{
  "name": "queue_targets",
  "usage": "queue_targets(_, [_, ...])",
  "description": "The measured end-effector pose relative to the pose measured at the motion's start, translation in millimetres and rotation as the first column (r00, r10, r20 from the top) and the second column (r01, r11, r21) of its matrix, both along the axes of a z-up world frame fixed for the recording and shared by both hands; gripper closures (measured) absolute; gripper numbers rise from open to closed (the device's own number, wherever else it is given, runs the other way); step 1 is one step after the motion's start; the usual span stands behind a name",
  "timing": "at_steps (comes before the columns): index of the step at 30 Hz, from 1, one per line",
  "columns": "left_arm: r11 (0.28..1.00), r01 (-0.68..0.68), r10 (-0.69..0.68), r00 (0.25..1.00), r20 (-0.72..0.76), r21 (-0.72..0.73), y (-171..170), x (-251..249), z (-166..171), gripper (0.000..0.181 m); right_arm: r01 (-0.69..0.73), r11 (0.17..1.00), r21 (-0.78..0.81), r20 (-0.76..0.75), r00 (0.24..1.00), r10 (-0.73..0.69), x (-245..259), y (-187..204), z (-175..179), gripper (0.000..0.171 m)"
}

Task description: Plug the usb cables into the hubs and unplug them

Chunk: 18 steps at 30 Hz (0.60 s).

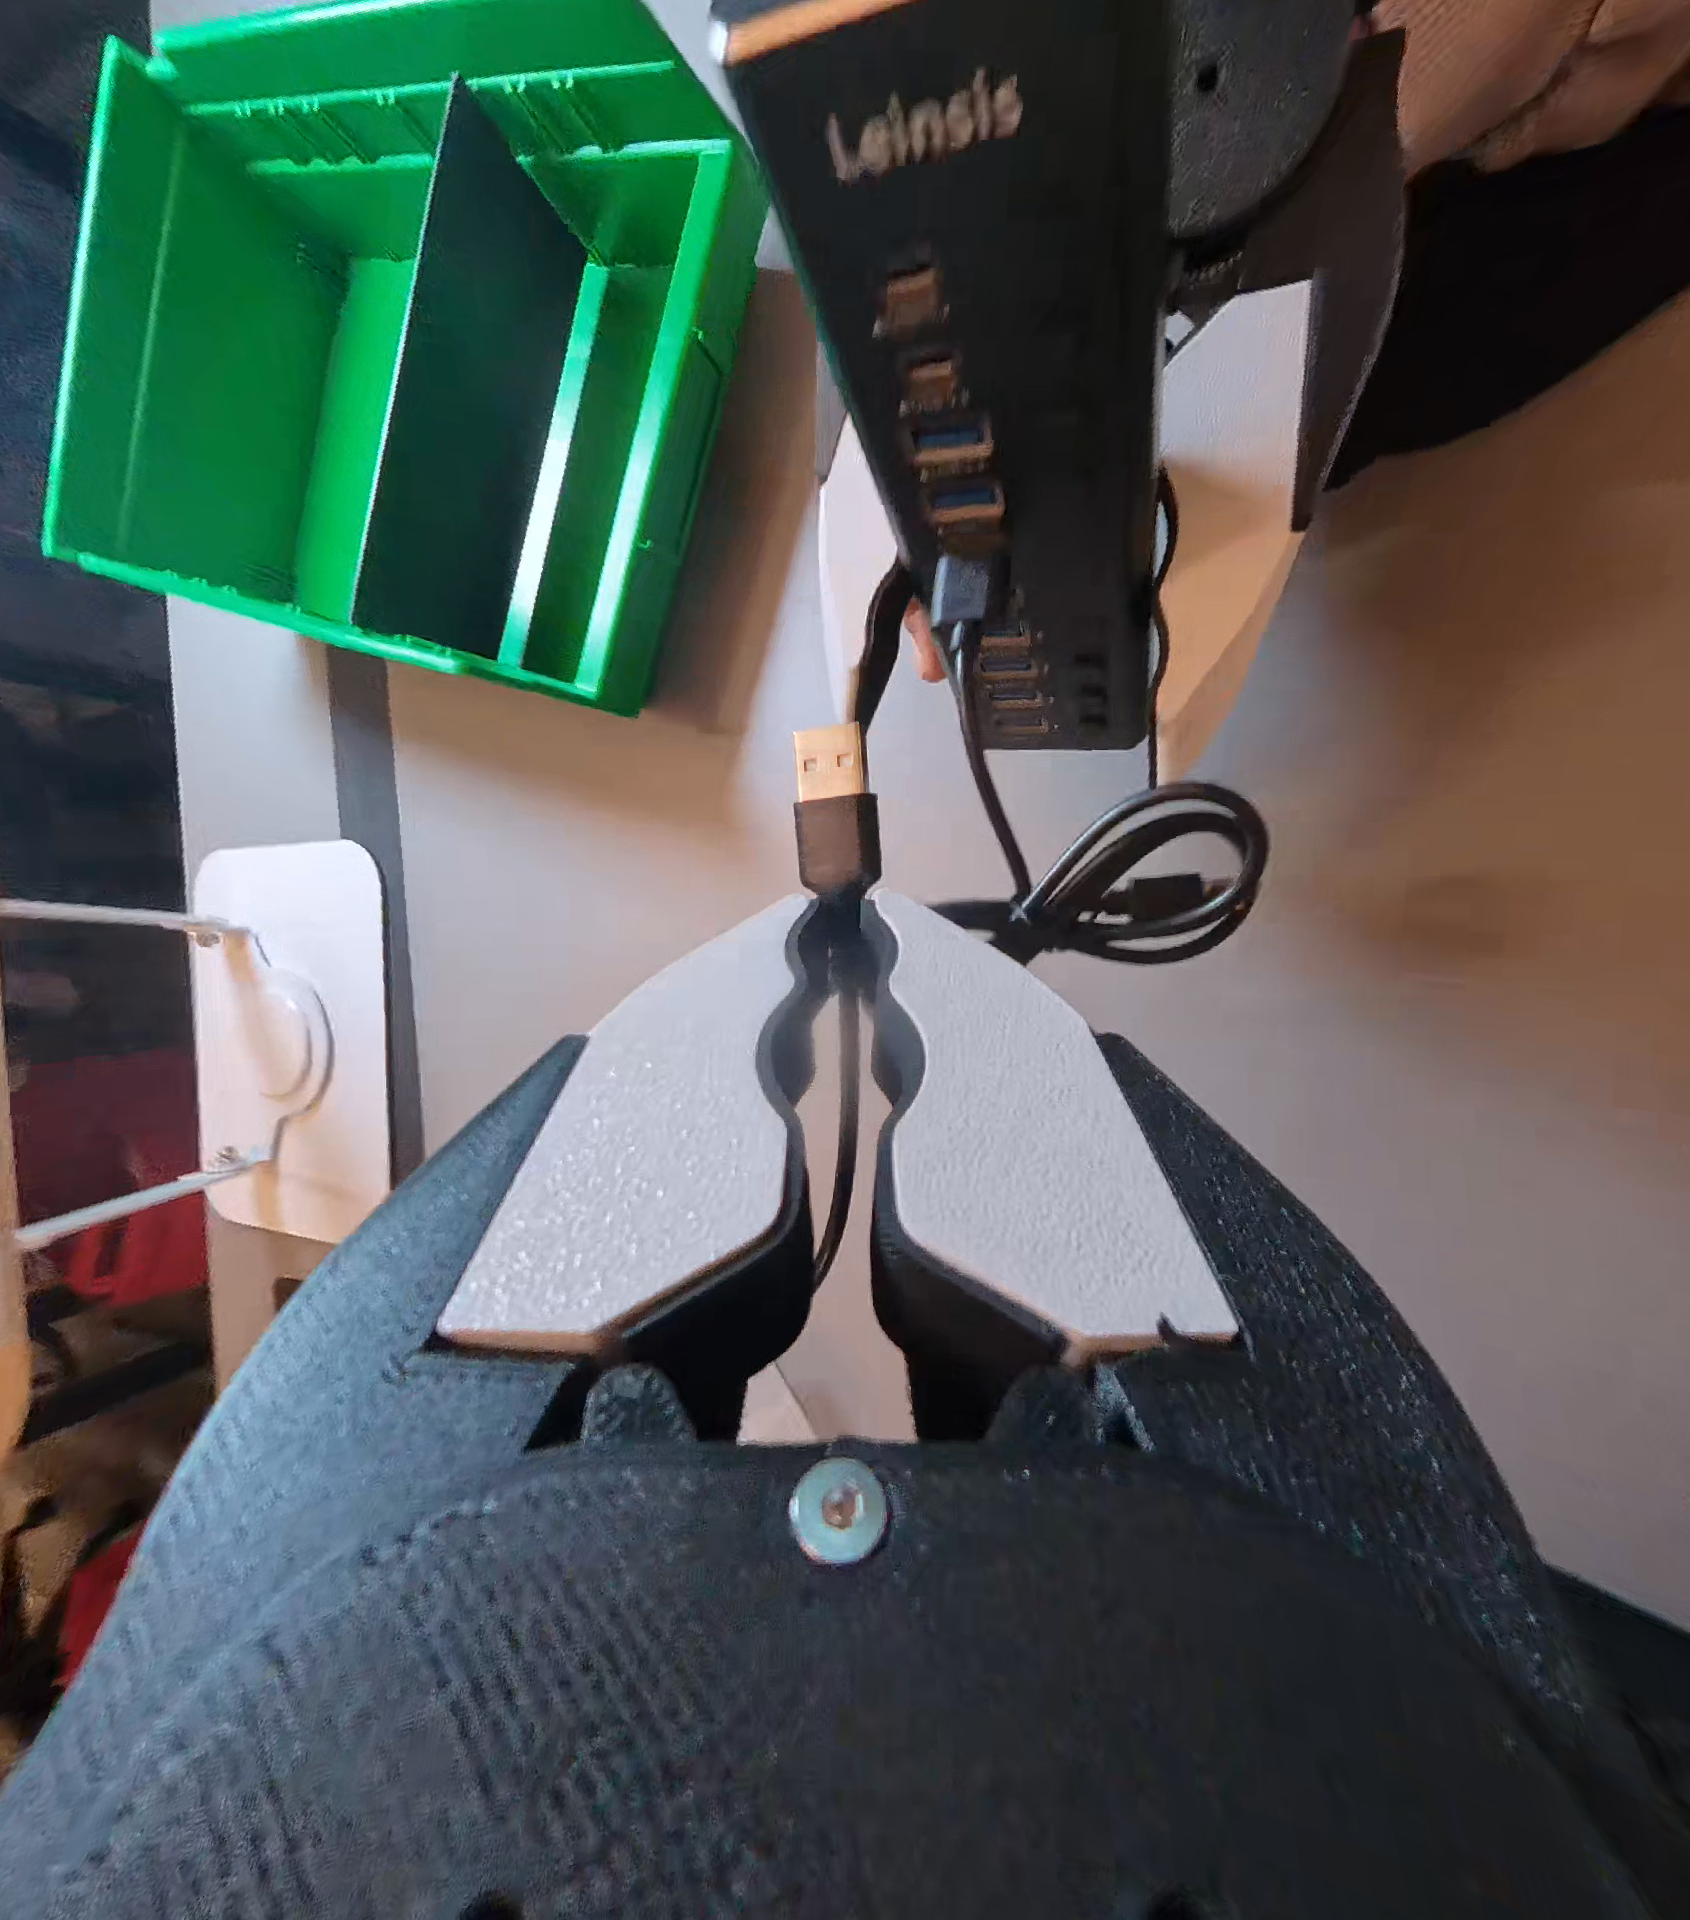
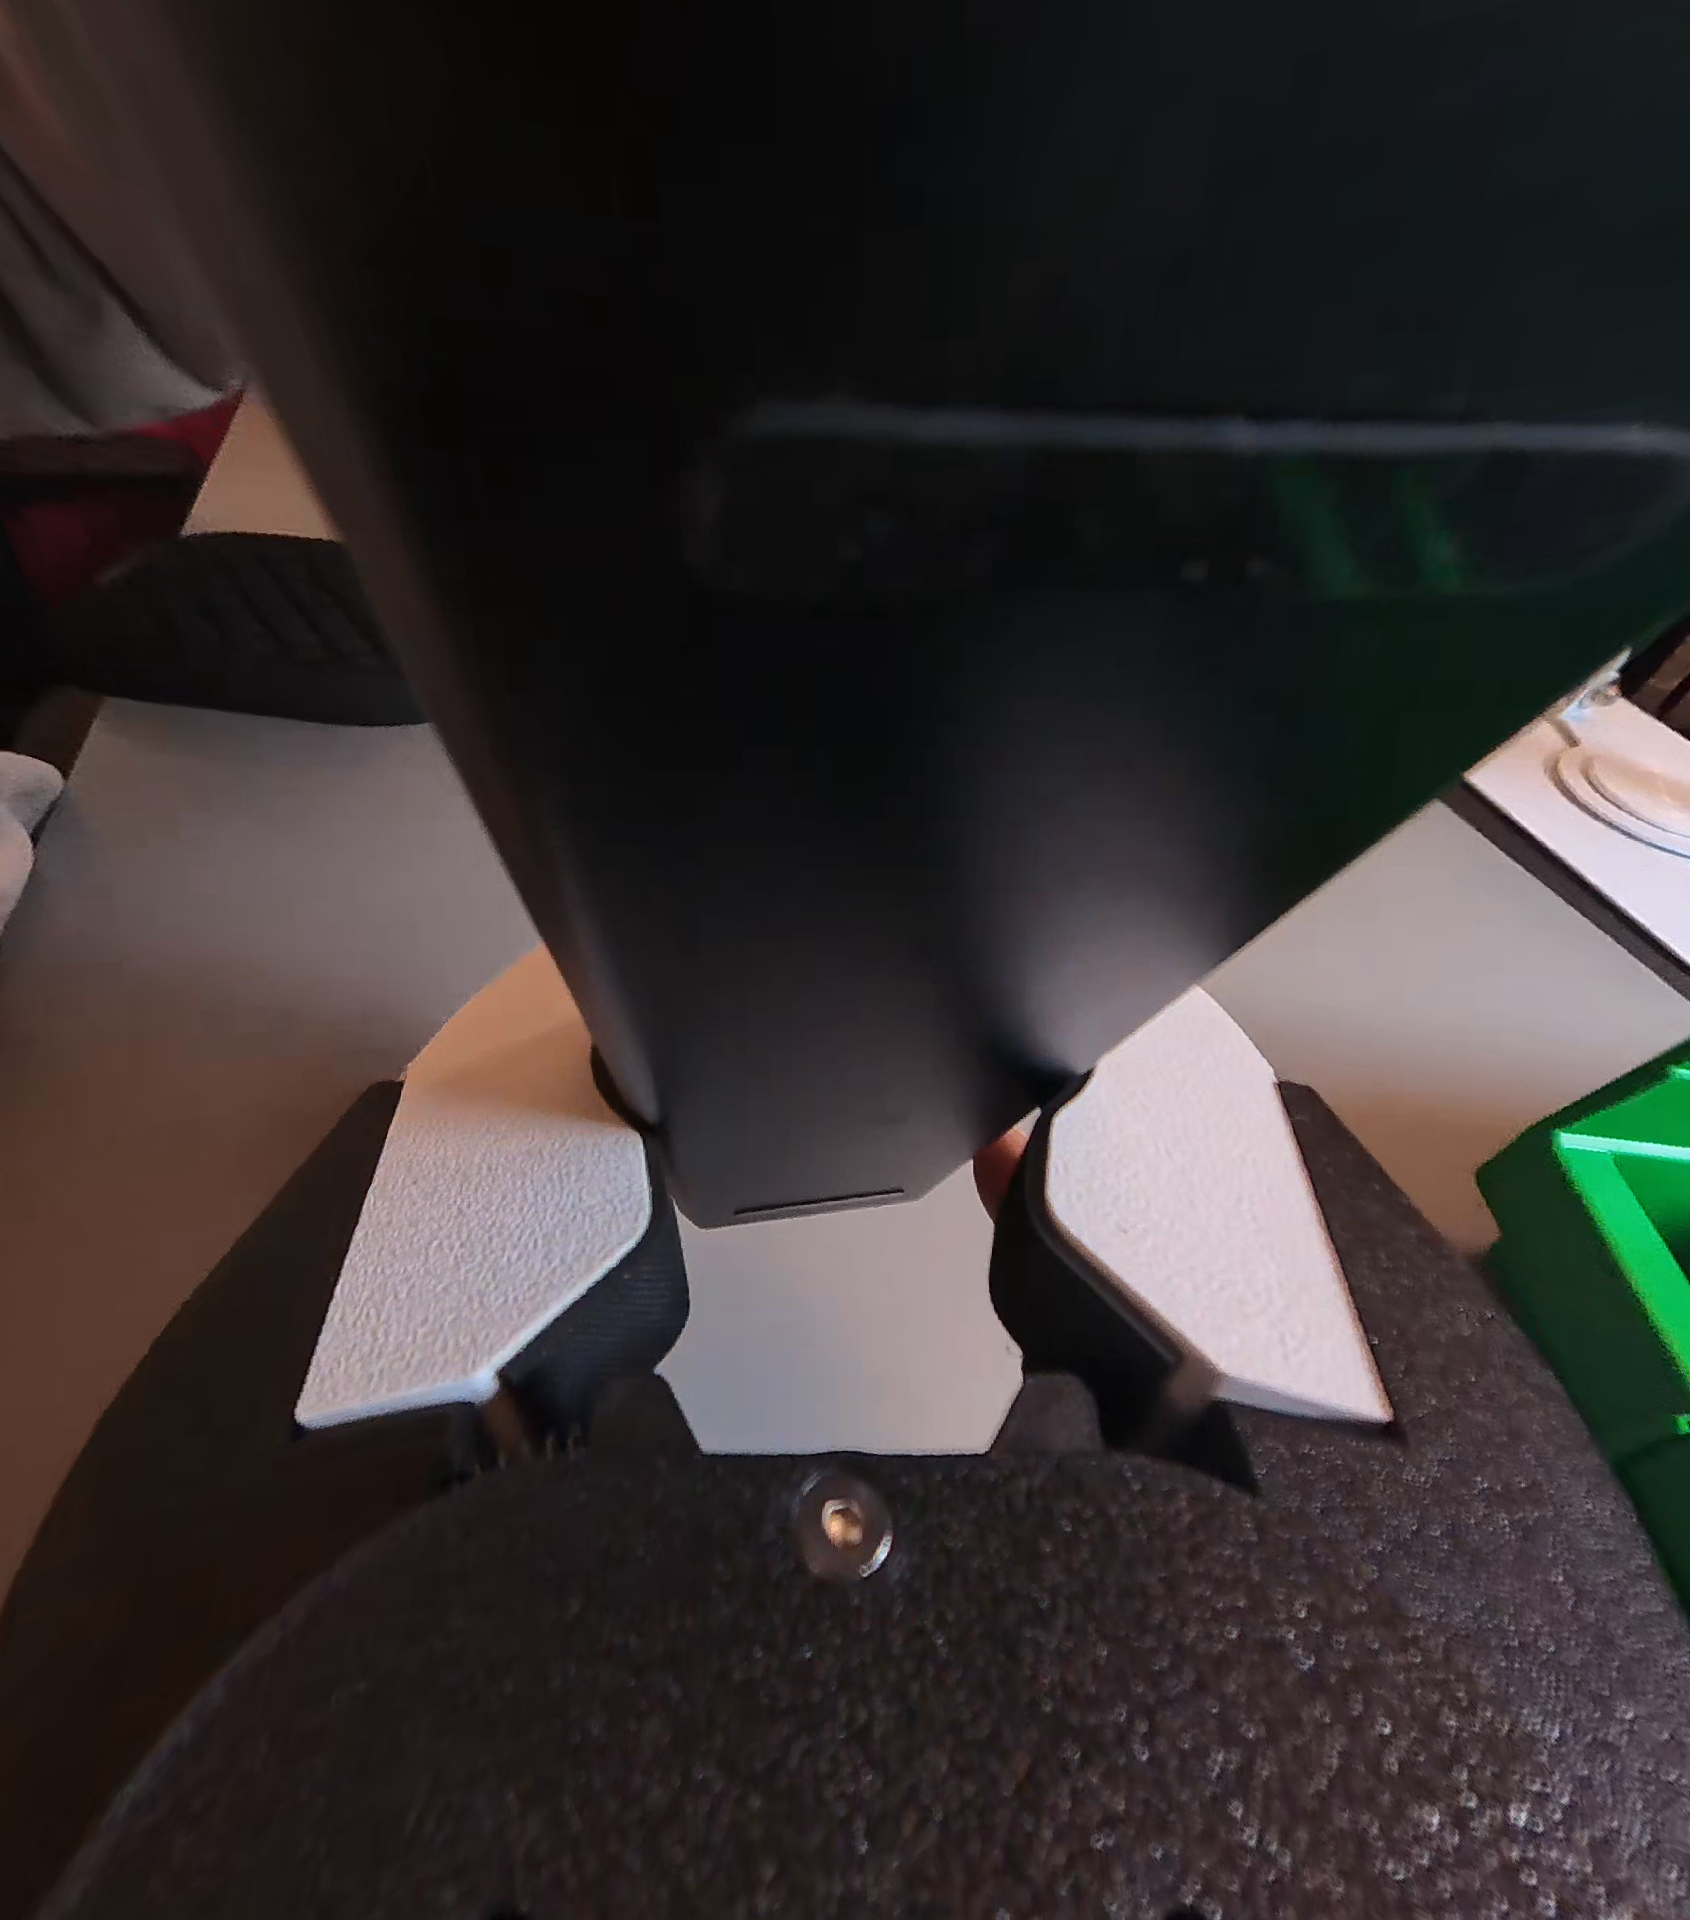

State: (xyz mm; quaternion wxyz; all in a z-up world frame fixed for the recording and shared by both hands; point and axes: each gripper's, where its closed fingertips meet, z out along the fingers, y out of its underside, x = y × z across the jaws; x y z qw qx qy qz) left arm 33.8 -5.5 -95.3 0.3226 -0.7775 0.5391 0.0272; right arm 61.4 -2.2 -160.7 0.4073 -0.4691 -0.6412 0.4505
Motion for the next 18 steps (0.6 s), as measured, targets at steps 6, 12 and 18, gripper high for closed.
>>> queue_targets(6, [0.989, 0.059, -0.076, 0.989, -0.129, -0.132, 0, 24, -17, 0.175, 0.003, 1.000, 0.016, 0.018, 1.000, -0.003, -3, 0, -5, 0.098])
queue_targets(12, [0.973, 0.080, -0.114, 0.983, -0.146, -0.218, 5, 36, -26, 0.175, 0.022, 0.997, 0.069, 0.036, 0.999, -0.025, -3, 2, -8, 0.098])
queue_targets(18, [0.968, 0.109, -0.135, 0.985, -0.106, -0.228, 4, 41, -22, 0.175, 0.024, 0.998, 0.064, 0.043, 0.999, -0.027, -1, 4, -10, 0.098])
